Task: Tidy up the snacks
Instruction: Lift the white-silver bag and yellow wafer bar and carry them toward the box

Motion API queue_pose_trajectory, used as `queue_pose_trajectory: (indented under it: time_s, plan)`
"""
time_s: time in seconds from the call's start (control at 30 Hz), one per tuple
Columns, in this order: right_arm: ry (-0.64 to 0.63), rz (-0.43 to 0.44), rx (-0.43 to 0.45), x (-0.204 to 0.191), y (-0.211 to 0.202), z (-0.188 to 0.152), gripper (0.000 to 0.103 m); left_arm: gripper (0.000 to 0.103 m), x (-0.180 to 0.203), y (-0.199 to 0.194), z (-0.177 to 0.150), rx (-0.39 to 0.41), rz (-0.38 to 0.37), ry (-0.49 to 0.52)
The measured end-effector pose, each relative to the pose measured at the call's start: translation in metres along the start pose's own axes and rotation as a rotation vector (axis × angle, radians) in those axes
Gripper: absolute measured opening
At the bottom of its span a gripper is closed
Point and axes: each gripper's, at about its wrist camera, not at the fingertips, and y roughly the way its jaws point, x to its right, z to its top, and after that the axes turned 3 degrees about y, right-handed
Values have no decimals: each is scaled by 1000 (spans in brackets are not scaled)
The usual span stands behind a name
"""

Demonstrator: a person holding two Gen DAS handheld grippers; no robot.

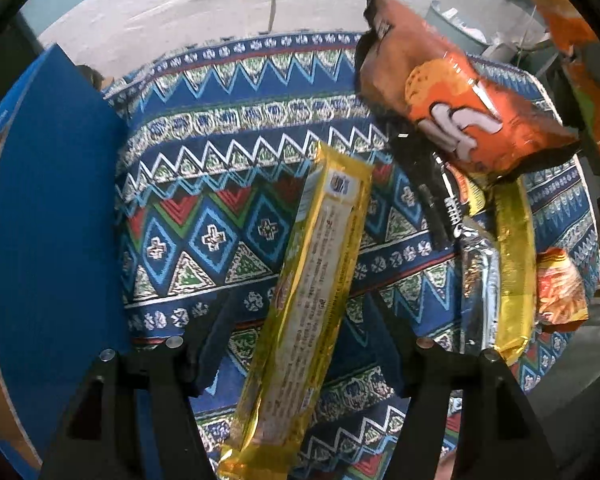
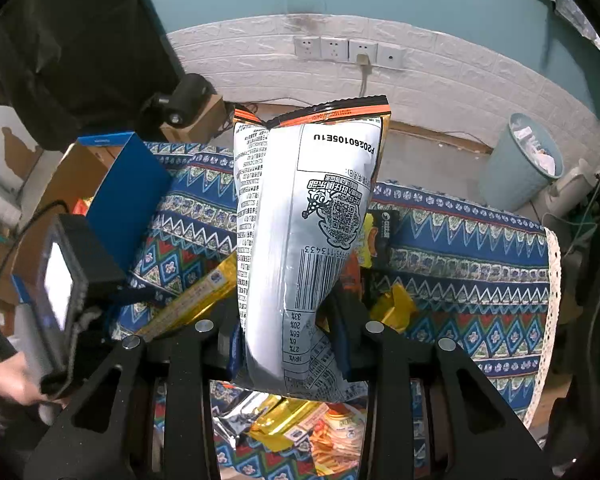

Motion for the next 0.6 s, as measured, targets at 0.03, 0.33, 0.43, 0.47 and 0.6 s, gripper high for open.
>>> queue_pose_trajectory:
  time_s: [0.03,0.33,0.43,0.47,0.6]
  plan:
    - [1,1,-1,0,0,0,33,66,0,3,0,-4,4,2]
    - [7,8,-1,-1,1,0,33,32,13,16,-2,13,33,82]
    - [4,8,-1,-3,1,1,33,28,16,13,-4,33,59,99]
    - [3,8,0,-4,1,1,33,28,16,10,-4,42,67,96]
    - [-4,13,6,-10,-1,4,33,28,24,-15,-3,84,79,80]
